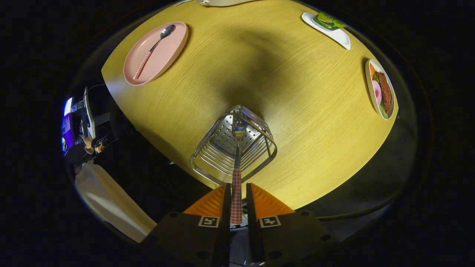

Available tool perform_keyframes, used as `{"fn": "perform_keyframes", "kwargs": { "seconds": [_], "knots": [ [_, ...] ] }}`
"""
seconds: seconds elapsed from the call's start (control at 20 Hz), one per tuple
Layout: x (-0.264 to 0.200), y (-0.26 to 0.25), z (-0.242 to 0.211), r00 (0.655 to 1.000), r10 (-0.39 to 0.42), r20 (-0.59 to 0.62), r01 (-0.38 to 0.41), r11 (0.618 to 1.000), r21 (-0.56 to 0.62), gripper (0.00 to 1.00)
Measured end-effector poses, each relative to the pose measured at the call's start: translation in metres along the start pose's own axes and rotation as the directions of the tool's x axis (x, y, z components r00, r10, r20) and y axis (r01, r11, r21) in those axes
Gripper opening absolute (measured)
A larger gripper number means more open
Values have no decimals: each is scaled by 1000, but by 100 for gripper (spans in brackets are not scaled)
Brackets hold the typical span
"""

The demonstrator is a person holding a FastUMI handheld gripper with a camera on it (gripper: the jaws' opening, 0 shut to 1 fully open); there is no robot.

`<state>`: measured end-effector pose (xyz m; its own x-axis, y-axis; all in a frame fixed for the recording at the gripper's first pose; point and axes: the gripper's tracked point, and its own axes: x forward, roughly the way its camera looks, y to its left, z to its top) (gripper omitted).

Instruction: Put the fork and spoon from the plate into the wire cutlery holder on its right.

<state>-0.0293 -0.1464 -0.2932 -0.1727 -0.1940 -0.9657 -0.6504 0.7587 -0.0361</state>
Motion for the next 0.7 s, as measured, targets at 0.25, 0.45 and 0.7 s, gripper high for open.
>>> {"fn": "perform_keyframes", "kwargs": {
  "seconds": [0.25, 0.45, 0.7],
  "knots": [
    [-25, 0, 16, 980, -10, 200, -3, 998, 61, 94],
    [-55, 15, 20, 935, 14, 356, -67, 988, 137, 97],
    [-93, 40, 27, 826, -1, 563, -122, 976, 181, 100]
  ]
}}
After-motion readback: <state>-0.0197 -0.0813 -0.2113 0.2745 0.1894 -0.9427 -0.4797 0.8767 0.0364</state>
